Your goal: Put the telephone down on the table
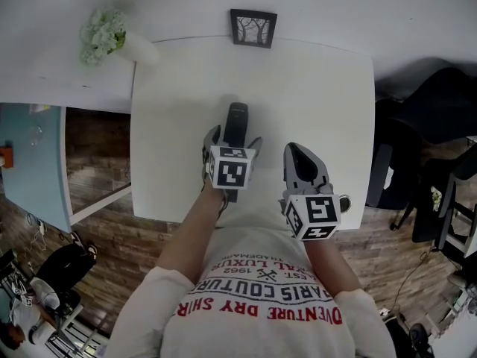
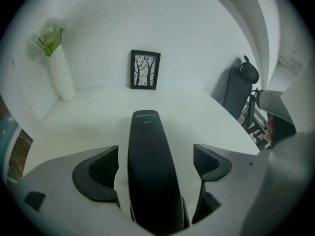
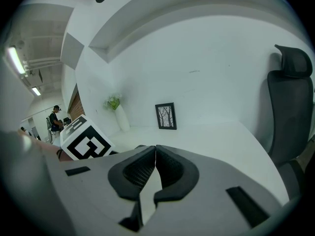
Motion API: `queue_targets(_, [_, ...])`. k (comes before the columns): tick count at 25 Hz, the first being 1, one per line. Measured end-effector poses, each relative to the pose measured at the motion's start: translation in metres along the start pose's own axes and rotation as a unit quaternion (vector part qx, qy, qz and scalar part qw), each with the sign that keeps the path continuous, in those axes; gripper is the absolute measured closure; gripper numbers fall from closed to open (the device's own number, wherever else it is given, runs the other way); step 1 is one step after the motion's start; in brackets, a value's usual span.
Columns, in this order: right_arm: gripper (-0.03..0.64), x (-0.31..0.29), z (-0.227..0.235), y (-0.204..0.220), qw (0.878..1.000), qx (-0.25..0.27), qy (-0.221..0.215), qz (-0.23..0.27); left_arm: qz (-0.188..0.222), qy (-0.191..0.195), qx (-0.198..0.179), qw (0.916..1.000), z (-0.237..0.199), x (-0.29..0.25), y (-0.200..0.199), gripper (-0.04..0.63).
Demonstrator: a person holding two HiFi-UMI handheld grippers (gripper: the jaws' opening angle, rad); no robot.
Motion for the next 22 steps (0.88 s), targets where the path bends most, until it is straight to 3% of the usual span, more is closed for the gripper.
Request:
queue_targets(7, [0.591, 0.006, -0.002, -0.004, 1.0, 0.002, 0.002, 0.008, 0.076, 0.008, 0.001, 0.997, 0.005, 0.055, -0.019, 0.143])
queue_targets(10, [0.591, 0.01, -0.003, -0.006, 1.0, 0.002, 0.002, 0.014, 0.099, 0.029, -0.006, 0.9946, 0.016, 0.073, -0.024, 0.146])
queue_targets(11, [0.591, 0.012, -0.005, -0.008, 1.0, 0.002, 0.0, 0.017, 0.101, 0.025, -0.009, 0.9945, 0.017, 0.078, -0.024, 0.167])
queue_targets(13, [0.591, 0.016, -0.011, -0.011, 1.0, 0.004, -0.003, 0.024, 0.111, -0.002, -0.02, 0.9936, 0.016, 0.089, -0.023, 0.407])
queue_targets(14, [0.591, 0.018, -0.013, -0.012, 1.0, 0.006, -0.005, 0.027, 0.121, -0.014, -0.026, 0.9923, 0.015, 0.095, -0.024, 0.488])
queue_targets(17, [0.591, 0.026, -0.02, -0.017, 0.999, 0.014, -0.008, 0.035, 0.143, -0.022, -0.031, 0.989, 0.017, 0.11, -0.028, 0.55])
queue_targets(22, [0.591, 0.038, -0.025, -0.028, 0.998, 0.018, -0.004, 0.055, 0.186, -0.005, -0.009, 0.9824, 0.026, 0.141, -0.04, 0.566])
Point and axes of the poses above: the fingertips, and each gripper's own axes: x backward along the fingers, z to its right, y out of its underside, the point moved 3 cm from there along x, backward along the fingers, and after that the axes turned 9 degrees about y, right-handed, at the moved point
